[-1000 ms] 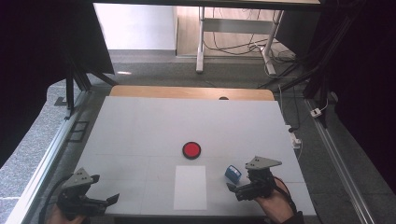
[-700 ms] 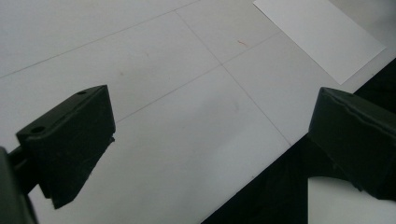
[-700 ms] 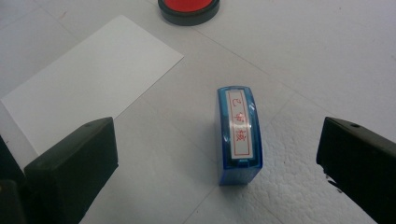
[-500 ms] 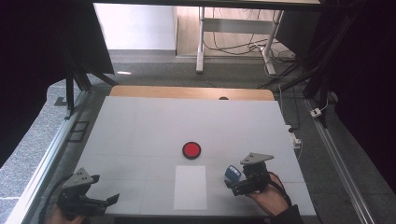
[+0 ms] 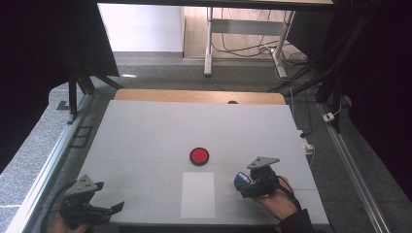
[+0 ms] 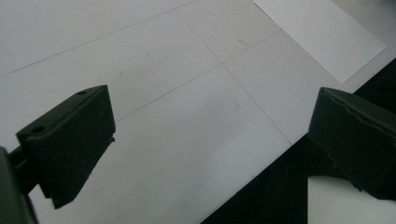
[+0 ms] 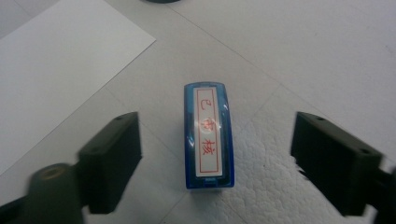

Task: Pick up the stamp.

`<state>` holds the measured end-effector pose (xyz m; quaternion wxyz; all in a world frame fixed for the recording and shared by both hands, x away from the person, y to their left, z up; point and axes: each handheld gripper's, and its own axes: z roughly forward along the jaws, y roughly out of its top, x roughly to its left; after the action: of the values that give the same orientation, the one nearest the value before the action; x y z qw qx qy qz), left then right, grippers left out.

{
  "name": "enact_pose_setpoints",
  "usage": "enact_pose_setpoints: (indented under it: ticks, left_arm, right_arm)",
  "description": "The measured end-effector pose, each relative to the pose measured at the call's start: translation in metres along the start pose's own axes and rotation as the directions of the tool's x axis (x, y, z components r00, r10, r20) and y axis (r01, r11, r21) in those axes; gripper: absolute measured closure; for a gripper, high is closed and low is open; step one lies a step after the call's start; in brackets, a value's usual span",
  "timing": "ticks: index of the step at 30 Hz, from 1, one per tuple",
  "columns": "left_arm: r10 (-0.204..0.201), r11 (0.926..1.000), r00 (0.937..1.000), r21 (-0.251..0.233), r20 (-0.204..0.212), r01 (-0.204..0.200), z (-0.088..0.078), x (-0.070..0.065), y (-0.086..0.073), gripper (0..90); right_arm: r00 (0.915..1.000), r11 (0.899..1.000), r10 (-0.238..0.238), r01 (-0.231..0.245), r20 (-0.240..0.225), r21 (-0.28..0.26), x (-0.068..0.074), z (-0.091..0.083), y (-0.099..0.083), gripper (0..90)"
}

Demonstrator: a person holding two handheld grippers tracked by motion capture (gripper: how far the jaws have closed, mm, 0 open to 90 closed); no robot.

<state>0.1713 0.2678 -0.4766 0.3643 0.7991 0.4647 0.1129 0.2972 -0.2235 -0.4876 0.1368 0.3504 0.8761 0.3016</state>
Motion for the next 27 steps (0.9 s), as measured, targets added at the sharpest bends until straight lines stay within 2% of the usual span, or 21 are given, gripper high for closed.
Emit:
enact_pose_setpoints:
  ticks: [7,14,15,16,17,27]
  left_arm:
    - [0.001,1.0000,1.0000,0.002,-0.001,-0.001,0.000,0.000,0.000,0.9]
    - [0.003,1.0000,1.0000,0.005,0.001,-0.003,0.001,0.000,0.000,1.0]
    - [0.003,1.0000,1.0000,0.005,0.001,-0.003,0.001,0.000,0.000,1.0]
    - [0.003,1.0000,1.0000,0.005,0.001,-0.003,0.001,0.000,0.000,1.0]
    - [0.003,1.0000,1.0000,0.005,0.000,-0.003,0.000,0.000,0.000,1.0]
    - [0.006,1.0000,1.0000,0.007,0.000,-0.006,0.000,-0.001,0.000,1.1]
  right_arm:
    - [0.9996,1.000,-0.020,0.020,-0.020,-0.005,0.000,-0.004,0.003,45.9]
    - [0.9988,1.000,-0.009,0.009,-0.049,0.002,-0.002,-0.006,0.004,61.8]
    - [0.9988,1.000,-0.009,0.009,-0.049,0.002,-0.002,-0.006,0.004,61.8]
    - [0.9983,1.000,-0.006,0.006,-0.059,0.003,-0.002,-0.006,0.005,68.2]
    - [0.9983,1.000,-0.011,0.012,-0.057,0.012,-0.003,-0.006,0.005,70.4]
    - [0.9976,1.000,-0.021,0.021,-0.065,0.003,-0.004,-0.011,0.006,71.5]
